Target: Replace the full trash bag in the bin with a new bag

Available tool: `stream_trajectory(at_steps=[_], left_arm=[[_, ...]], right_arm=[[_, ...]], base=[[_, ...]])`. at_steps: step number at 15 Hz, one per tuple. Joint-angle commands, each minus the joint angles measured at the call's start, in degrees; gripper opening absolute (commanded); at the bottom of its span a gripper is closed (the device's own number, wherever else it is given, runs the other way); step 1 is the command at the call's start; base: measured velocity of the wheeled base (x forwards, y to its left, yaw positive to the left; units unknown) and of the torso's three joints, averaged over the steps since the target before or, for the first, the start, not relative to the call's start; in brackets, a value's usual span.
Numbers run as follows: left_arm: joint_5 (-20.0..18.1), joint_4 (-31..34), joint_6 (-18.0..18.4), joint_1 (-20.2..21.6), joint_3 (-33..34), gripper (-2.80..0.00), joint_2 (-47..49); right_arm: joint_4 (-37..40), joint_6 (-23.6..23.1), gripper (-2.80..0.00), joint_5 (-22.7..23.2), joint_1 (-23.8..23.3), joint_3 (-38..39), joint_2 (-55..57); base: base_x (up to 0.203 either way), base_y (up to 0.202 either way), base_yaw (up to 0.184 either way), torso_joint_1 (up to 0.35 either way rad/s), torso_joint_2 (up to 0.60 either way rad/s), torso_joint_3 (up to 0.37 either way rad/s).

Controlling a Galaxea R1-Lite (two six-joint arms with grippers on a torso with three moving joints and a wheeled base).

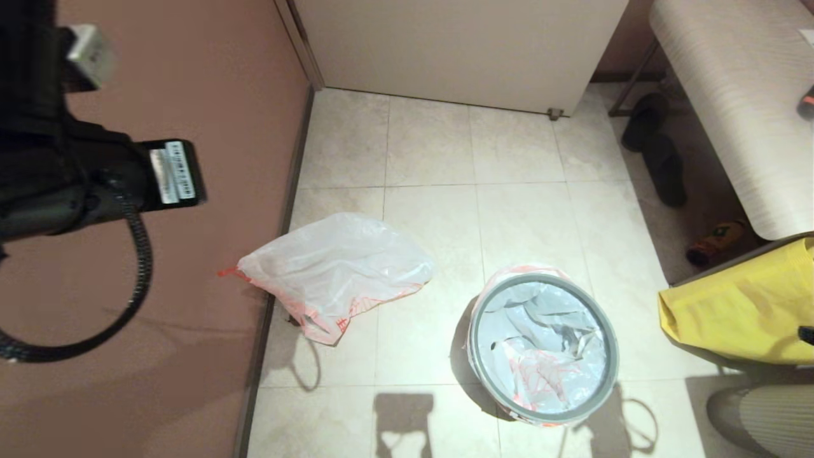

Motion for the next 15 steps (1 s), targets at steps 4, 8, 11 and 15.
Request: stream_trajectory(at_steps=[4, 8, 11, 15], left_arm=[[2.74, -0.16, -0.07, 13.50, 3.50, -2.80, -16.94], [2.76, -1.55, 0.13, 18.74, 5.34, -2.80, -28.78], [1.64, -1.80, 0.10, 19.54, 12.63, -2.80, -37.96], [-2.34, -2.11, -0.02, 21.71, 23.78, -2.80, -49.12]], right_arm=[[4.79, -0.01, -2.80, -3.43, -0.14, -0.10, -14.36], [10.71, -0.02, -2.80, -5.55, -0.56, -0.05, -23.27], [12.86, -0.02, -2.80, -6.94, -1.41, 0.11, -27.56], [14.85, -0.11, -2.80, -7.20, -1.62, 0.69, -32.79]], base=[[0.000, 0.000, 0.000, 0.000, 0.00, 0.000], [0.000, 0.000, 0.000, 0.000, 0.00, 0.000], [0.000, 0.000, 0.000, 0.000, 0.00, 0.000], [0.000, 0.000, 0.000, 0.000, 0.00, 0.000]])
